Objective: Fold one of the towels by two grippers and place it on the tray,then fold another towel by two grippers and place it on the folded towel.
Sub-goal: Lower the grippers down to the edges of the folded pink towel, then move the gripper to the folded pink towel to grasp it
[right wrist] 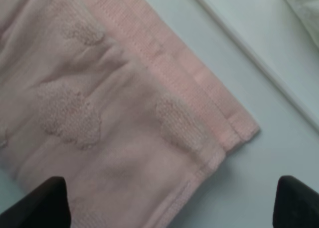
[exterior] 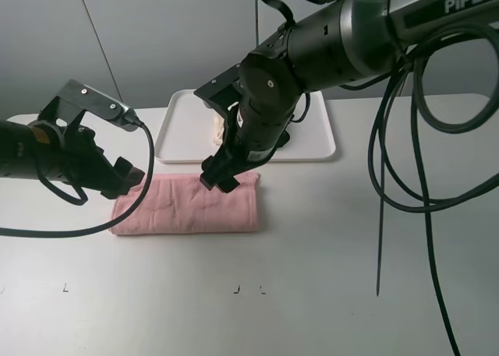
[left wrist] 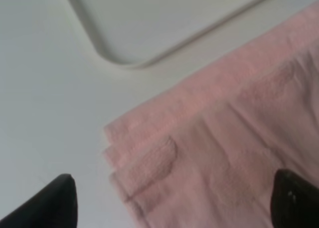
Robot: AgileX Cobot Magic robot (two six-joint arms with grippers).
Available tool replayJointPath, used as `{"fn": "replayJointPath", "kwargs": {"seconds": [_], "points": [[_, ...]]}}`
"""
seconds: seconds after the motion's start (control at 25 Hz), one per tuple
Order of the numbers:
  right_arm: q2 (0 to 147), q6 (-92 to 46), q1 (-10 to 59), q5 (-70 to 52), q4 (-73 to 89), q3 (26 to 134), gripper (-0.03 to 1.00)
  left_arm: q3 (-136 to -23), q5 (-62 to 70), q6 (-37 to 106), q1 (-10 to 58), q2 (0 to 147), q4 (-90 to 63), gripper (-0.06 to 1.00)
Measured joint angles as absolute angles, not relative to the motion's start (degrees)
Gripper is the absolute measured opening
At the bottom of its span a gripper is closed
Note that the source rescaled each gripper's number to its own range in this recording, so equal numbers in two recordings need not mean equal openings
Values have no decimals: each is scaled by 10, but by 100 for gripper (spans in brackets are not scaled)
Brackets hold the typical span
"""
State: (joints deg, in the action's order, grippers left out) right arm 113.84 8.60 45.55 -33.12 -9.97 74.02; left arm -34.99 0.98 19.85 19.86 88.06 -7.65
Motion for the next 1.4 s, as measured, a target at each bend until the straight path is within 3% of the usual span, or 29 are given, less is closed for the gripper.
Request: {"fn": "replayJointPath", "kwargs": {"seconds": [0.24,0.6,1.4], "points": [[1148,69,405,-367,-8,740,99,-467,181,68,147,947,-75,99],[1149,28,384,-410,61,740,100,-587,386,-68,132,1063,-20,99],[1149,6,384,-422,67,740,100,-601,396,-133,132,1146,64,99]]}}
